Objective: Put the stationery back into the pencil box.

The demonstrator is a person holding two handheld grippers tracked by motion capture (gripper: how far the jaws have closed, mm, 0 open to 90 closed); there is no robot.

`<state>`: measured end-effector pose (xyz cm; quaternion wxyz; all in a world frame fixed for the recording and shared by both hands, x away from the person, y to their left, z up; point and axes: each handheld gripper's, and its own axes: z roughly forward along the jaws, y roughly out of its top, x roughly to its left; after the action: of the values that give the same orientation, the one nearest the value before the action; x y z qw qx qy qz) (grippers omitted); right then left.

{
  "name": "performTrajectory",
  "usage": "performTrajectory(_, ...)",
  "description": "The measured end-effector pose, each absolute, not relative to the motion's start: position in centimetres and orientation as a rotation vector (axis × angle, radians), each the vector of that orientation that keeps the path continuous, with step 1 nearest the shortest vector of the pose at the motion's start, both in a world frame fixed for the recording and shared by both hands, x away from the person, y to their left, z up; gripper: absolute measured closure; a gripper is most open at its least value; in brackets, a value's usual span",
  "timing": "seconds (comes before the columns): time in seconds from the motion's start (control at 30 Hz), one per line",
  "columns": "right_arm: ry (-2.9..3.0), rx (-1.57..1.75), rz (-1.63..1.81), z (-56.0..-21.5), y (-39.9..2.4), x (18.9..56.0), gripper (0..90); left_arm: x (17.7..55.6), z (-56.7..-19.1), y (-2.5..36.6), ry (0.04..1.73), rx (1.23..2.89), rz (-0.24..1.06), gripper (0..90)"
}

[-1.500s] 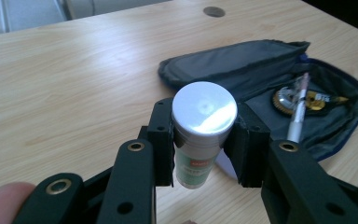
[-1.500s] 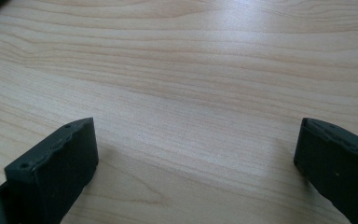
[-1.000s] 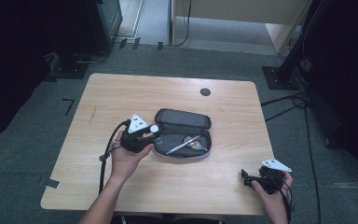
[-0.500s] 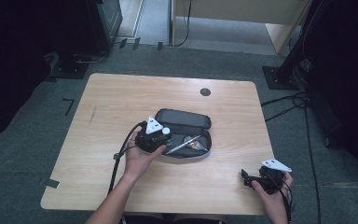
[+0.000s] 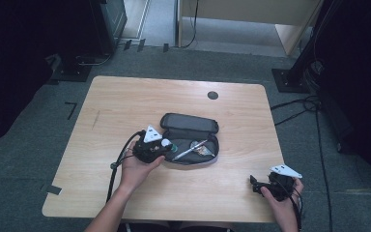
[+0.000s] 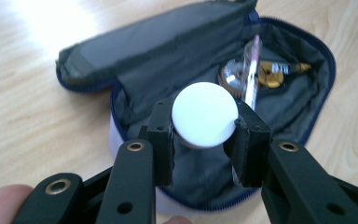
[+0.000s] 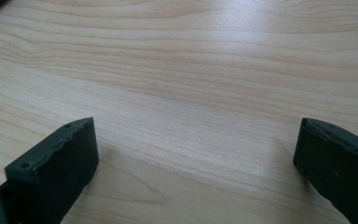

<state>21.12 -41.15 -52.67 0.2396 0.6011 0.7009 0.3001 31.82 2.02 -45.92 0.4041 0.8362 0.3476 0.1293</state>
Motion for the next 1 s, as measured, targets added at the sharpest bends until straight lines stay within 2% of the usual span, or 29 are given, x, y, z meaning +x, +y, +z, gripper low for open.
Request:
performTrajectory(0.27, 1.918, 1.645, 0.821, -52.7, -41.1, 21.1, 0.0, 31.5, -45.9, 2.0, 0.871, 2.092, 0.349, 66.1)
performTrajectory(0.67, 1.917, 1.645, 0.825, -52.7, -41.2, 21.1, 0.0, 33.9, -46.0, -1.3, 0.852, 2.05, 0.385, 66.1)
performTrajectory(1.0, 1.918, 1.646, 0.825, -52.7, -41.2, 21.1, 0.0, 34.4, -46.7, -1.3, 0.865, 2.072, 0.339, 66.0)
